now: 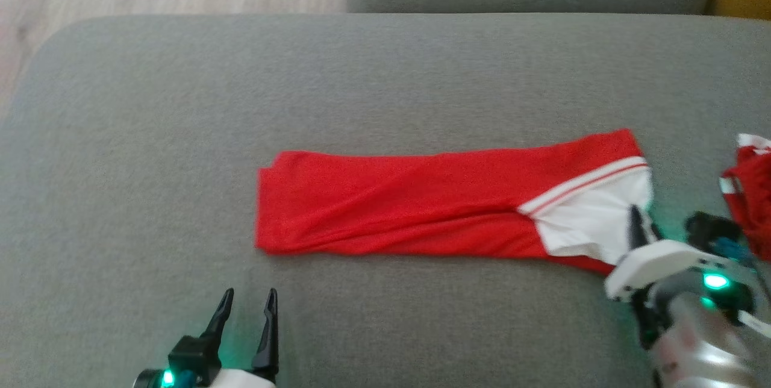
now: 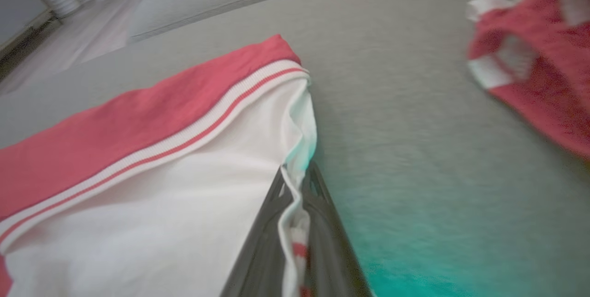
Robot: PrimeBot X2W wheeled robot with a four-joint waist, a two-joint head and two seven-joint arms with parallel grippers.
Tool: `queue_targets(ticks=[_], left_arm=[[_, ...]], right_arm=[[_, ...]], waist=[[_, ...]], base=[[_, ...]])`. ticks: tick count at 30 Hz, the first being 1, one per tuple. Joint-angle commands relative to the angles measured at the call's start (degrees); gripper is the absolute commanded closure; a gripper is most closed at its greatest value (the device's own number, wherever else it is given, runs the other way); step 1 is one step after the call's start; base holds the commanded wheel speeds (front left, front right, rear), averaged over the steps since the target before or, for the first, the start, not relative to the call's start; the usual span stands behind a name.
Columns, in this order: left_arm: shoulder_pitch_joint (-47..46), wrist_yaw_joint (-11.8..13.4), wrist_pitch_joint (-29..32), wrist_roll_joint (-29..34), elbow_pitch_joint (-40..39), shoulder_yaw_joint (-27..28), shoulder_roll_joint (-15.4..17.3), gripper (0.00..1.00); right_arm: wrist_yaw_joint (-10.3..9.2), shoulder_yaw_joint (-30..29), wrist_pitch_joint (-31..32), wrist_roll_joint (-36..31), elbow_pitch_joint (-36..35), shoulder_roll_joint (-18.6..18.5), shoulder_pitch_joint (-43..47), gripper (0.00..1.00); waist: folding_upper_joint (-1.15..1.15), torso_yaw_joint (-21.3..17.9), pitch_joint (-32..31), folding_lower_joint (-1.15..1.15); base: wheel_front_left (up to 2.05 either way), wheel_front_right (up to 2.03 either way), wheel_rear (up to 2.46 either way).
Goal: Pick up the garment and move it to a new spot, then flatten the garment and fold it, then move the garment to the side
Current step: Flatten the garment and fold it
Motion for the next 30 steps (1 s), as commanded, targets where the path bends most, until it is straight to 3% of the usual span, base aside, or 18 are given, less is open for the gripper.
queue_targets(ticks=[1,7,14,23,30], left_arm=[[-1.25,0.14,-0.56,0.01,-1.63,1.70,0.03,0.00],[-0.85,-0.11,-0.56,-1.08,-1.94,0.16,0.03,0.00],[-2.50,0.08,-0.56,-2.12,-1.21,-2.74,0.03,0.00],[-1.60,0.02,-0.56,-0.90,0.24,-3.46,0.03,0.00],[-0.73,-0.92,-0.56,0.43,0.37,-3.94,0.03,0.00]], right_arm=[[-0.06,-0.74,-1.13,0.26,-1.16,-2.17,0.55,1.00],[-0.06,-1.84,-1.99,-0.14,-4.98,-4.19,0.98,1.00],[-0.06,6.43,-2.12,3.82,-14.60,-1.40,1.96,1.00],[-0.06,27.93,-2.13,16.66,-27.89,0.89,5.99,1.00],[-0.06,37.22,-1.43,22.94,-29.08,1.19,4.74,1.00]], waist=[[0.00,-1.70,-0.79,0.00],[0.00,-7.00,-1.66,0.00],[0.00,-8.30,-2.01,0.00],[0.00,-0.39,-3.48,0.00],[0.00,8.95,-3.64,0.00]], base=[[0.00,0.00,0.00],[0.00,0.00,0.00],[0.00,0.00,0.00],[0.00,0.00,0.00],[0.00,0.00,0.00]])
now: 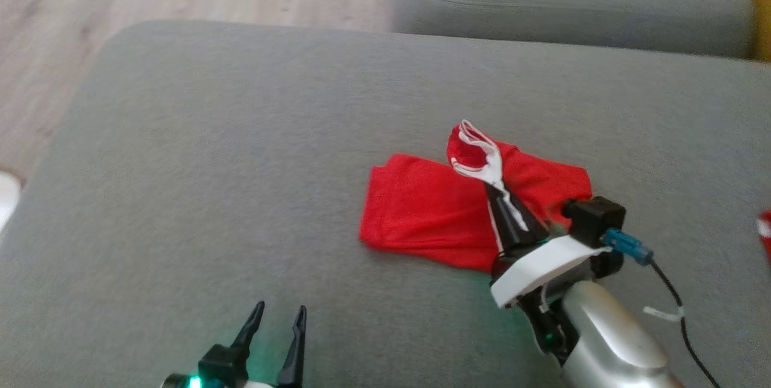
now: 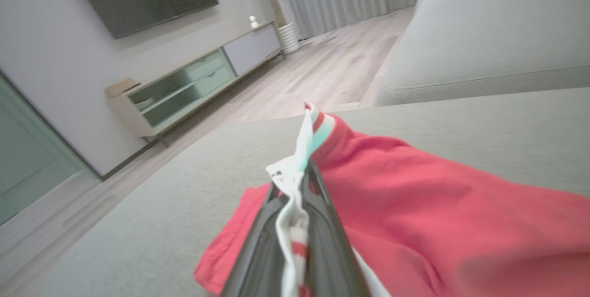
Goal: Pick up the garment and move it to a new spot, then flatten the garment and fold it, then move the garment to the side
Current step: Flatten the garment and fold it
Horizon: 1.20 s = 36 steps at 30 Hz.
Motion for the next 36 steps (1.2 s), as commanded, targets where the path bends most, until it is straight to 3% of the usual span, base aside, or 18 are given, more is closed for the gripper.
queue_targets(ticks=[1,5,8,9,10,13,16,26,36], left_arm=[[-1.28,-0.47,-0.56,0.86,-1.23,1.07,0.03,0.00],[-2.48,-1.07,-0.56,1.70,-1.31,0.22,0.03,0.00],[-2.82,-1.19,-0.56,1.69,-1.29,0.08,0.03,0.00],[-3.01,-1.21,-0.56,1.66,-1.27,0.15,0.03,0.00],[-3.28,-1.14,-0.56,1.87,-1.33,0.24,0.03,0.00],[-3.97,-0.68,-0.56,2.09,-1.64,1.00,0.03,0.00],[-4.70,-0.45,-0.56,2.58,-2.26,2.12,0.04,0.00],[-5.31,0.69,-0.56,3.80,-5.36,7.54,0.41,0.00],[-1.80,1.70,-0.56,4.88,-7.68,10.58,0.34,0.00]], right_arm=[[-0.05,2.33,-0.16,1.56,-1.45,1.01,-2.72,1.00],[-0.05,6.24,-0.38,4.81,1.00,1.03,-4.95,1.00],[-0.05,7.21,-0.47,6.95,2.43,1.04,-5.76,1.00],[-0.05,7.54,-0.54,7.94,3.04,1.04,-6.27,0.44],[-0.05,7.86,-0.64,8.68,3.26,1.04,-6.90,0.00],[-0.05,7.57,-0.82,9.85,2.92,1.04,-8.29,0.00],[-0.05,3.71,-0.86,7.75,1.35,1.04,-7.90,0.00],[-0.05,-13.39,-0.88,-10.86,-0.71,1.05,0.22,0.00],[-0.05,-19.69,-0.88,-18.61,-1.32,1.05,7.44,0.00]], waist=[[0.00,5.64,-0.17,0.00],[0.00,9.85,0.09,0.00],[0.00,10.44,0.27,0.00],[0.00,10.55,0.35,0.00],[0.00,10.56,0.43,0.00],[0.00,9.38,0.65,0.00],[0.00,7.19,0.60,0.00],[0.00,-2.46,-0.90,0.00],[0.00,-7.27,-2.43,0.00]], base=[[0.00,0.00,0.00],[0.00,0.00,0.00],[0.00,0.00,0.00],[0.00,0.00,0.00],[0.00,0.00,0.00],[0.00,0.00,0.00],[0.00,0.00,0.00],[0.00,0.00,0.00],[0.00,0.00,0.00]])
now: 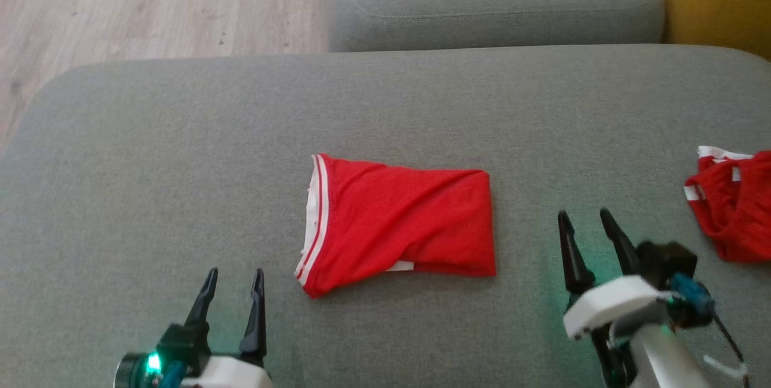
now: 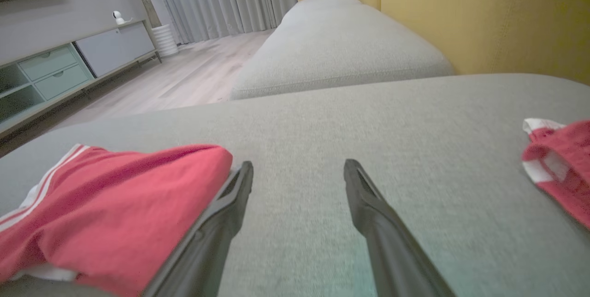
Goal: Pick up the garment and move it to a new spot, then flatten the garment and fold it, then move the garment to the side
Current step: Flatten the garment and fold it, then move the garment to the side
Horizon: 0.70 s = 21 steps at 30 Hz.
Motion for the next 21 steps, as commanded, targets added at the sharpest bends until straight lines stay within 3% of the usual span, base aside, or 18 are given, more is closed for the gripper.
queue_targets(ticks=[1,13,21], left_arm=[[-0.09,0.54,-0.56,0.52,-2.13,2.23,0.23,0.00],[1.79,0.69,-0.56,0.59,-3.78,1.64,0.01,0.00],[-0.43,0.41,-0.56,-1.49,-3.09,-2.53,-0.02,0.00]], right_arm=[[-0.05,0.70,-0.69,-1.12,-1.75,0.42,0.34,0.00],[-0.05,-0.14,-0.70,-1.93,-1.98,0.42,2.55,0.00],[-0.05,6.59,-0.31,1.40,0.92,0.42,-2.63,0.00]], waist=[[0.00,-0.66,-0.38,0.00],[0.00,-0.66,-0.38,0.00],[0.00,4.24,2.81,0.00]], base=[[0.00,0.00,0.00],[0.00,0.00,0.00],[0.00,0.00,0.00]])
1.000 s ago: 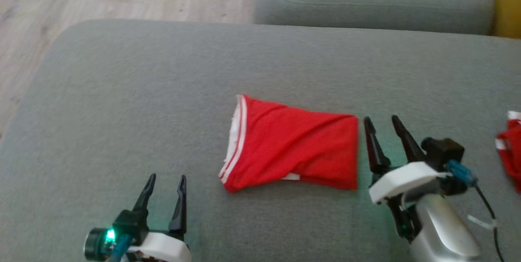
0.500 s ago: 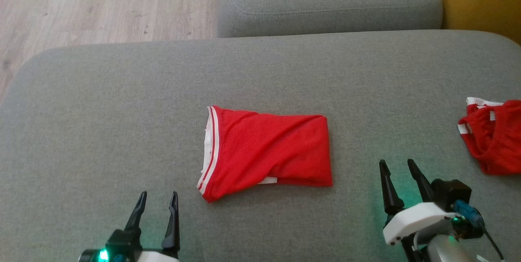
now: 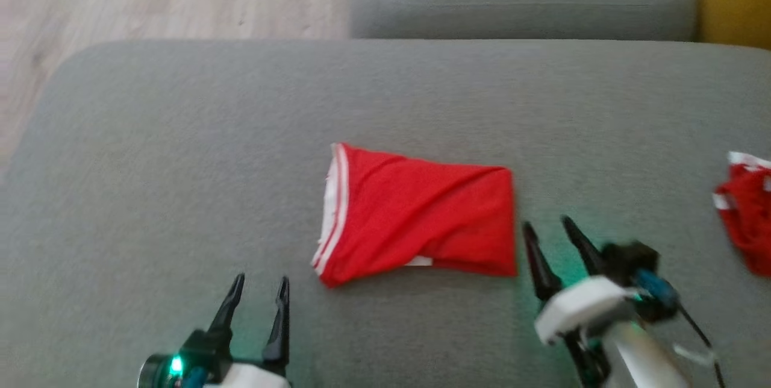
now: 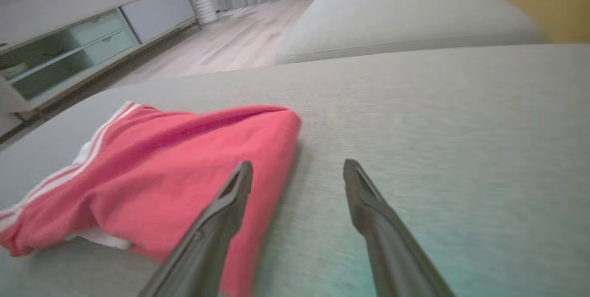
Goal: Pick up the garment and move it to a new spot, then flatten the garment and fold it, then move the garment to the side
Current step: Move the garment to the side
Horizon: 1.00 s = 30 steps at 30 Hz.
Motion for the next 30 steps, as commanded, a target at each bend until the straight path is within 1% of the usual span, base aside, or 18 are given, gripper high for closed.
queue_targets(ticks=[1,2,4,6,8,11,13,14,15,16,20,23,30], left_arm=[[-3.34,0.17,-0.56,-0.69,-1.41,1.21,0.06,0.00],[-3.73,0.35,-0.56,-0.98,-1.39,0.82,0.06,0.00],[-4.29,0.45,-0.56,-1.10,-1.31,0.00,0.06,0.00],[-4.40,0.46,-0.56,-1.08,-1.09,-0.33,0.06,0.00],[-4.24,0.30,-0.56,-1.18,-0.75,-0.18,0.06,0.00],[-3.87,0.12,-0.56,-1.08,-0.63,0.34,0.05,0.00],[-3.39,0.24,-0.56,-1.14,-0.75,0.68,0.05,0.00],[-3.17,0.24,-0.56,-1.21,-0.69,0.83,0.05,0.00],[-3.05,0.17,-0.56,-1.28,-0.64,0.86,0.05,0.00],[-3.00,0.12,-0.56,-1.34,-0.63,0.81,0.05,0.00],[-2.69,0.06,-0.56,-1.52,-0.63,0.75,0.05,0.00],[-2.18,-0.31,-0.56,-1.86,-0.65,0.68,0.05,0.00],[-3.38,0.07,-0.56,-4.34,-1.77,-1.51,0.05,0.00]], right_arm=[[-0.05,2.80,0.07,1.16,-0.74,0.04,-4.31,0.00],[-0.05,3.84,0.43,1.94,0.18,0.04,-5.61,0.00],[-0.05,4.10,1.23,2.77,2.60,0.04,-7.88,0.00],[-0.05,2.79,1.70,2.64,5.69,0.04,-9.67,0.00],[-0.05,0.56,2.73,-0.03,9.96,0.04,-10.75,0.00],[-0.05,-1.96,3.90,-2.57,14.88,0.04,-11.26,0.00],[-0.05,-1.95,4.60,-2.73,17.07,0.04,-11.30,0.00],[-0.05,-1.33,4.87,-2.27,17.81,0.04,-11.26,0.13],[-0.05,-0.50,4.78,-1.64,18.16,0.04,-11.27,0.65],[-0.05,0.42,4.35,-0.81,18.22,0.04,-11.24,1.00],[-0.05,3.82,2.39,2.34,17.75,0.04,-11.00,1.00],[-0.05,5.42,1.54,4.08,17.79,0.04,-10.40,1.00],[-0.05,6.86,0.38,3.76,17.27,0.04,-9.94,1.00]], waist=[[0.00,3.06,1.77,0.00],[0.00,4.04,2.07,0.00],[0.00,6.10,2.56,0.00],[0.00,7.72,2.77,0.00],[0.00,8.94,2.88,0.00],[0.00,9.87,3.06,0.00],[0.00,9.61,3.22,0.00],[0.00,9.21,3.25,0.00],[0.00,8.71,3.26,0.00],[0.00,8.10,3.08,0.00],[0.00,3.31,1.48,0.00],[0.00,-2.46,-0.32,0.00],[0.00,-17.42,-1.05,0.00]], base=[[0.00,0.00,0.00],[0.00,0.00,0.00],[0.00,0.00,0.00],[0.00,0.00,0.00],[0.00,0.00,0.00],[0.00,0.00,0.00],[0.00,0.00,0.00],[0.00,0.00,0.00],[0.00,0.00,0.00],[0.00,0.00,0.00],[0.00,0.00,0.00],[0.00,0.00,0.00],[0.00,0.00,0.00]])
